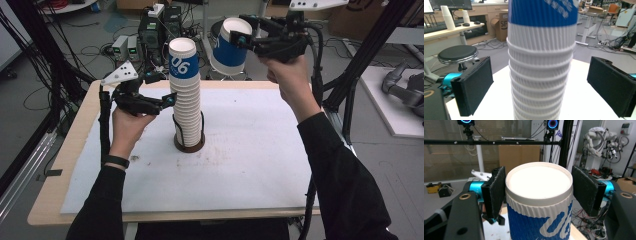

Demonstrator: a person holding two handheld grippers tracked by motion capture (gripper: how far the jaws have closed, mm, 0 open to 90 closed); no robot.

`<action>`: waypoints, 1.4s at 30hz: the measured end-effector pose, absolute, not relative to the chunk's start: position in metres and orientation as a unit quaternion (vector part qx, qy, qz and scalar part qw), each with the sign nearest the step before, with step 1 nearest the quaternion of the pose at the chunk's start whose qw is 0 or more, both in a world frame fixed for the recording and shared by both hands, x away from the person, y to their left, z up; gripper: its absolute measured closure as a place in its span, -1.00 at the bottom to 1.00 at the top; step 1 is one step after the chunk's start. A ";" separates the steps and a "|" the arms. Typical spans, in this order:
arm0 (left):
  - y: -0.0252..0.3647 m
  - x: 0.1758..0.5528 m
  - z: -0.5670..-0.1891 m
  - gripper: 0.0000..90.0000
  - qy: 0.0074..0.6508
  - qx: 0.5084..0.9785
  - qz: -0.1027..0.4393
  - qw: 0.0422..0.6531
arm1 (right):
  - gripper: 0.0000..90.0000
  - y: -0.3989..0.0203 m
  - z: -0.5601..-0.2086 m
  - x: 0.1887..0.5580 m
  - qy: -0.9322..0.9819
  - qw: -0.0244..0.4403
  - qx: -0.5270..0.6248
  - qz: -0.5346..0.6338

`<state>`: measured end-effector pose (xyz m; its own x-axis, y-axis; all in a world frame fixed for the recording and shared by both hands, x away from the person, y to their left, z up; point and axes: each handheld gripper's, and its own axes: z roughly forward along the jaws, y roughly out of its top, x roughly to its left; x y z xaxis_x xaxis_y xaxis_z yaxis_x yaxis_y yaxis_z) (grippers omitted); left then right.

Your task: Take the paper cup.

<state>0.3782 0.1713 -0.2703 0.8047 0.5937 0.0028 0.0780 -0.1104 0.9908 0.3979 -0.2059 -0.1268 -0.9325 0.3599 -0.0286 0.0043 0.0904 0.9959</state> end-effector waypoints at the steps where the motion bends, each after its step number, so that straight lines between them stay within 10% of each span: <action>1: 0.171 0.378 -0.270 -0.86 0.235 0.716 0.207 0.624 | -0.30 -0.208 -0.132 0.396 0.727 0.132 0.127 0.661; 42: 0.158 0.327 -0.342 -0.86 0.200 0.739 0.192 0.614 | -0.30 -0.275 -0.300 0.358 0.737 0.105 0.220 0.631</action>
<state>0.3271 0.1581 -0.3419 0.8461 0.5316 0.0388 0.0591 -0.1658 0.9844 0.3579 -0.2747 -0.3001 -0.8813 0.4567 0.1216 0.1907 0.1083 0.9756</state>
